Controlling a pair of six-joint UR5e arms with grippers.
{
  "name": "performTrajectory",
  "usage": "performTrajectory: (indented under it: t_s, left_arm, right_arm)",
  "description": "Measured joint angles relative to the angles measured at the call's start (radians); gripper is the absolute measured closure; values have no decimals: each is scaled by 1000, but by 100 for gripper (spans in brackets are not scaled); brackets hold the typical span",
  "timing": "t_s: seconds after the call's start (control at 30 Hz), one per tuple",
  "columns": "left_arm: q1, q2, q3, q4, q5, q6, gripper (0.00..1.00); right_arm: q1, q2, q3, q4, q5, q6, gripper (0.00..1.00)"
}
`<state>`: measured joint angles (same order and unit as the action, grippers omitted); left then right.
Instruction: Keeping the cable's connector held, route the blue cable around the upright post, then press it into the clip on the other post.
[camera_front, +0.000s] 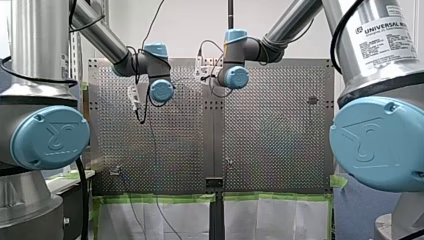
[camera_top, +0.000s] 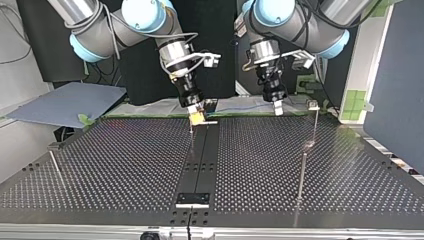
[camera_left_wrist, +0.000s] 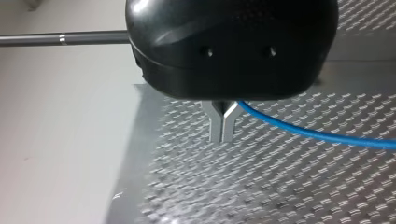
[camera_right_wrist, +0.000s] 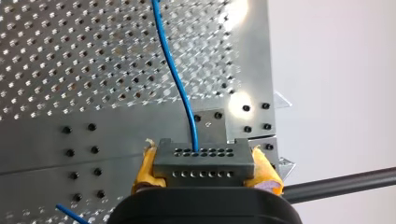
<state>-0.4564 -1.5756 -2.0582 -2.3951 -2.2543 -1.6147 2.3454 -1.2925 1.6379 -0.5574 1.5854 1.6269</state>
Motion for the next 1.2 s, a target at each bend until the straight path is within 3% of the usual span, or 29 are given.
performTrajectory:
  t_s: [0.13,0.37,0.67,0.9,1.2]
  left_arm:
    - [10,43,43,-42,-16,8,100]
    - [40,109,105,-108,-24,29,100]
    - [79,192,171,-199,30,49,100]
    - [113,172,236,-271,88,58,100]
    - [202,157,300,-361,179,45,100]
  right_arm:
    - [-4,11,-4,0,-9,11,100]
    - [-13,47,-22,-1,-20,15,100]
    - [-9,51,-93,52,-50,16,100]
    - [-4,52,-158,92,-79,16,100]
    - [-8,53,-242,107,-97,26,100]
